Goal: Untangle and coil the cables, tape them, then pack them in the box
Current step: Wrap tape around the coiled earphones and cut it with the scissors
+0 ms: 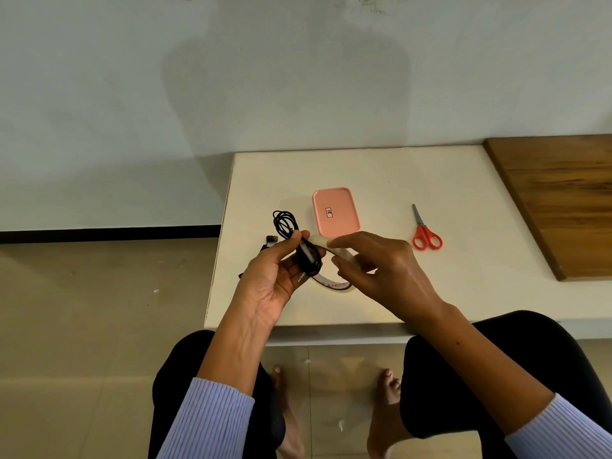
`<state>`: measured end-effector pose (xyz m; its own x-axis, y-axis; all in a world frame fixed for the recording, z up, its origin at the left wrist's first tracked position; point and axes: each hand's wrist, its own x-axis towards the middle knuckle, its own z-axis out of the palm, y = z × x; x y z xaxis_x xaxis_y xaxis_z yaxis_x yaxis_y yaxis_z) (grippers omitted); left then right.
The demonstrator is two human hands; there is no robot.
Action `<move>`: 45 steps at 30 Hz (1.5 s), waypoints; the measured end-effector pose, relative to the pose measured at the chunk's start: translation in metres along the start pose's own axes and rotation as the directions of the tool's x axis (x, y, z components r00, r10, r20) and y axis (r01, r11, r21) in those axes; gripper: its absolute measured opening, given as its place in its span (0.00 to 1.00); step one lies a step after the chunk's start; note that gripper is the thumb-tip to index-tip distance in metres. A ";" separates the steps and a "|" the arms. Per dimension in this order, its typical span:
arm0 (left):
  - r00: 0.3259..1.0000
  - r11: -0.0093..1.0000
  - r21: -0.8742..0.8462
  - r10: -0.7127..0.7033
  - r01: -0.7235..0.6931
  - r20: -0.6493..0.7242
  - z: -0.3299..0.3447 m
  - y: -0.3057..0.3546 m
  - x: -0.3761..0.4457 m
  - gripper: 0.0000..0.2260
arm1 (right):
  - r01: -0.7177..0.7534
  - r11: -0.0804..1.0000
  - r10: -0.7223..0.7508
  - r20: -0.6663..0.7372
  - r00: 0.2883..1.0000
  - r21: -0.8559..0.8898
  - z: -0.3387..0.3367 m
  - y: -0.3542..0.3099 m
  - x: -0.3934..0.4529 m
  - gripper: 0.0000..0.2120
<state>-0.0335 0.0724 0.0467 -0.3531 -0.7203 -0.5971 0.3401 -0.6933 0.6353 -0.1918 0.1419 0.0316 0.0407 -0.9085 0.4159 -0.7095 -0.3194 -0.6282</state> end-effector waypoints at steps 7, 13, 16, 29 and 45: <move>1.000 0.996 0.082 0.018 -0.016 -0.018 -0.002 -0.006 0.002 0.06 | -0.147 0.988 0.136 0.188 0.973 0.045 -0.001 0.000 0.004 0.07; 1.000 0.996 0.083 0.018 -0.015 -0.026 -0.003 -0.006 0.004 0.06 | -0.157 0.985 0.142 0.183 0.973 0.075 -0.001 0.000 0.004 0.05; 0.999 0.997 0.074 0.017 -0.015 -0.035 -0.003 -0.005 0.005 0.06 | -0.140 0.986 0.126 0.159 0.979 0.085 -0.001 0.001 0.001 0.04; 0.999 0.997 0.065 0.030 -0.028 -0.026 -0.004 -0.003 0.004 0.06 | -0.071 0.995 0.064 0.096 0.993 0.070 0.004 0.001 0.000 0.09; 0.999 0.996 -0.084 0.007 -0.011 -0.051 -0.008 0.004 0.003 0.06 | 0.003 0.997 -0.005 0.030 1.000 0.072 0.011 0.005 -0.003 0.19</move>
<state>-0.0260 0.0675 0.0440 -0.3063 -0.7250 -0.6169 0.4156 -0.6849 0.5985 -0.1880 0.1399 0.0201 0.0650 -0.9146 0.3992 -0.6569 -0.3403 -0.6728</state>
